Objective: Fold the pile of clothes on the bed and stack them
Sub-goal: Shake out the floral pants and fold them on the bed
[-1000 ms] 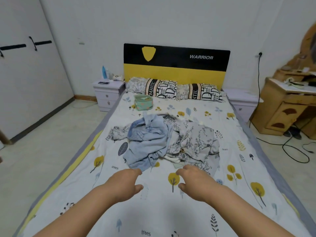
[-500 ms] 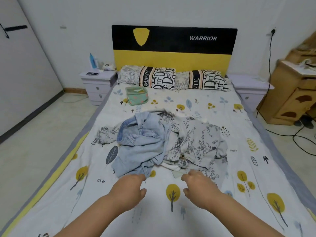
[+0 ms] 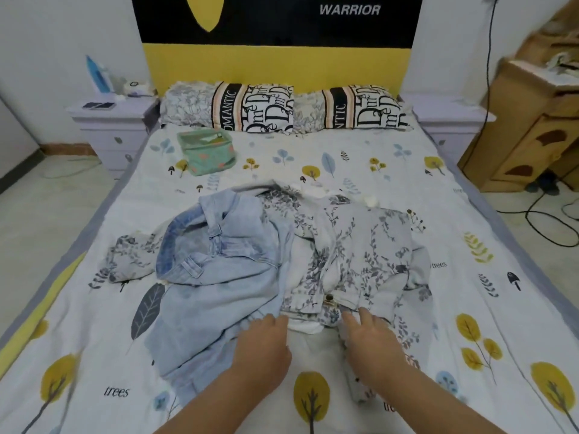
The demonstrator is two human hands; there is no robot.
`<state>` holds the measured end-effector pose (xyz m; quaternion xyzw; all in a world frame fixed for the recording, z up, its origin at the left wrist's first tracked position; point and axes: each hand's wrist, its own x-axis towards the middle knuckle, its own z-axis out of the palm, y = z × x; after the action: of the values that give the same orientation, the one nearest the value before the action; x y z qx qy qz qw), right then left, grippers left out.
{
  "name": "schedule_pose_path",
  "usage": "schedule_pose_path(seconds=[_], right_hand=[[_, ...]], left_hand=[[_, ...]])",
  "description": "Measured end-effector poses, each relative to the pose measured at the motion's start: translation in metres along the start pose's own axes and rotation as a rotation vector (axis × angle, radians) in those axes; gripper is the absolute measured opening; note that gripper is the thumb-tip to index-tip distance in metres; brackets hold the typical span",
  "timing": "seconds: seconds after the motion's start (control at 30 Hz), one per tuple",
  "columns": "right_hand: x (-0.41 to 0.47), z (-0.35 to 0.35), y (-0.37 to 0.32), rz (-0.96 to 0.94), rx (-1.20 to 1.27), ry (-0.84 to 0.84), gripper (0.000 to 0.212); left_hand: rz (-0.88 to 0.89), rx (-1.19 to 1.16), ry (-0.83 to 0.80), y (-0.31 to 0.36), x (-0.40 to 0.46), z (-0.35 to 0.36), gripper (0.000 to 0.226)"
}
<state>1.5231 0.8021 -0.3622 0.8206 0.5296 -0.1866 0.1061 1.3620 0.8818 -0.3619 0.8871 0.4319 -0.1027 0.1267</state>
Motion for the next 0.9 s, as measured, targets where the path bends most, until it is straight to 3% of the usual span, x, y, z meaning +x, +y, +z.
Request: schedule_pose_path(seconds=[0.17, 0.33, 0.4, 0.47, 0.6, 0.77, 0.83, 0.9], right_hand=[[0.068, 0.034, 0.005, -0.021, -0.002, 0.103, 0.090], [0.121, 0.047, 0.010, -0.124, -0.075, 0.294, 0.104], [0.135, 0.053, 0.013, -0.141, -0.119, 0.275, 0.095], [0.143, 0.060, 0.011, -0.135, -0.070, 0.224, 0.067], [0.138, 0.066, 0.001, -0.191, -0.058, 0.401, 0.036], [0.099, 0.046, -0.004, -0.317, 0.349, 0.576, 0.035], [0.078, 0.029, -0.006, -0.343, 0.593, 0.618, 0.044], [0.059, 0.008, -0.005, -0.319, 0.777, 0.579, 0.039]], left_hand=[[0.060, -0.077, 0.197, 0.017, 0.066, 0.046, 0.046], [0.152, 0.003, 0.095, 0.019, 0.125, 0.085, 0.075], [0.137, 0.112, 0.082, 0.014, 0.135, 0.096, 0.078], [0.104, 0.156, 0.056, 0.008, 0.137, 0.104, 0.074], [0.097, 0.170, 0.055, -0.001, 0.130, 0.109, 0.073], [0.116, -0.006, 0.106, -0.003, 0.106, 0.099, 0.094], [0.134, -0.163, 0.172, -0.003, 0.093, 0.085, 0.090], [0.122, -0.369, 0.253, -0.001, 0.080, 0.061, 0.068]])
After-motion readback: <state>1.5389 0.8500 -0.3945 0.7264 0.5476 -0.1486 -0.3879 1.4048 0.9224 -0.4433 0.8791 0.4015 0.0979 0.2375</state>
